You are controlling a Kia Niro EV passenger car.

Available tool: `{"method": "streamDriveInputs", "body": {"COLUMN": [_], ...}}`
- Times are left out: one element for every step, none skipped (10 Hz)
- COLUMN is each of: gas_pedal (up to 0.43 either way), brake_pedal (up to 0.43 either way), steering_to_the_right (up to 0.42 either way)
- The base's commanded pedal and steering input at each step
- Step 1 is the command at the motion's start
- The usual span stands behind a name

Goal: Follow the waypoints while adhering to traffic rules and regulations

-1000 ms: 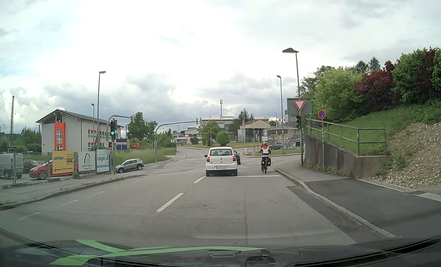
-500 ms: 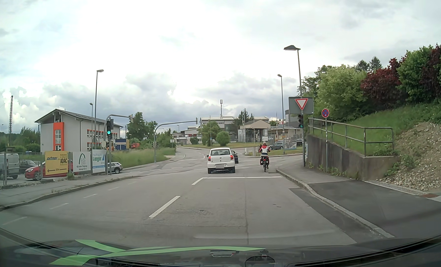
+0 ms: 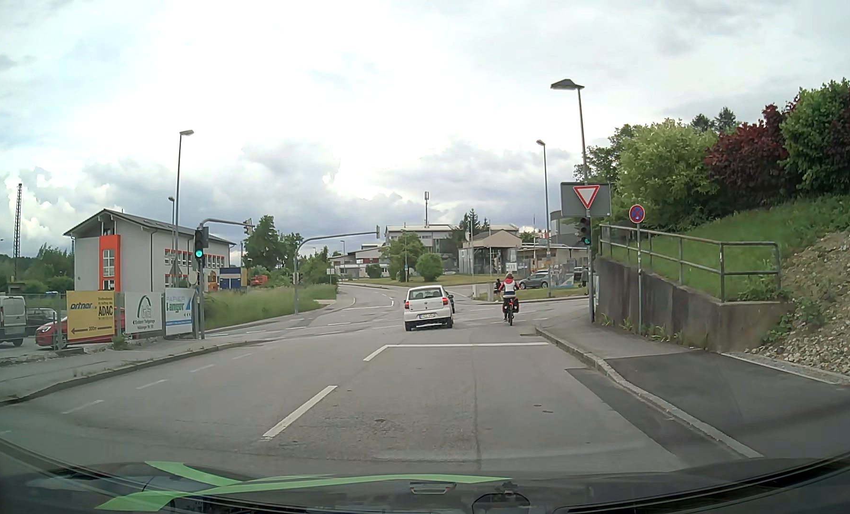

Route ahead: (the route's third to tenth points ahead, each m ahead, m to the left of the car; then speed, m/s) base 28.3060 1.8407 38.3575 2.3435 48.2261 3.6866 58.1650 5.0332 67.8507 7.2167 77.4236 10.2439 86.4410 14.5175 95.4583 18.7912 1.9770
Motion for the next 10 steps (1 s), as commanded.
{"method": "streamDriveInputs", "body": {"gas_pedal": [0.11,0.118,0.138,0.138,0.138,0.15,0.15,0.15,0.169,0.177], "brake_pedal": [0.0,0.0,0.0,0.0,0.0,0.0,0.0,0.0,0.0,0.0], "steering_to_the_right": [-0.004,-0.004,-0.004,-0.004,-0.004,-0.004,-0.004,-0.004,-0.004,-0.004]}}
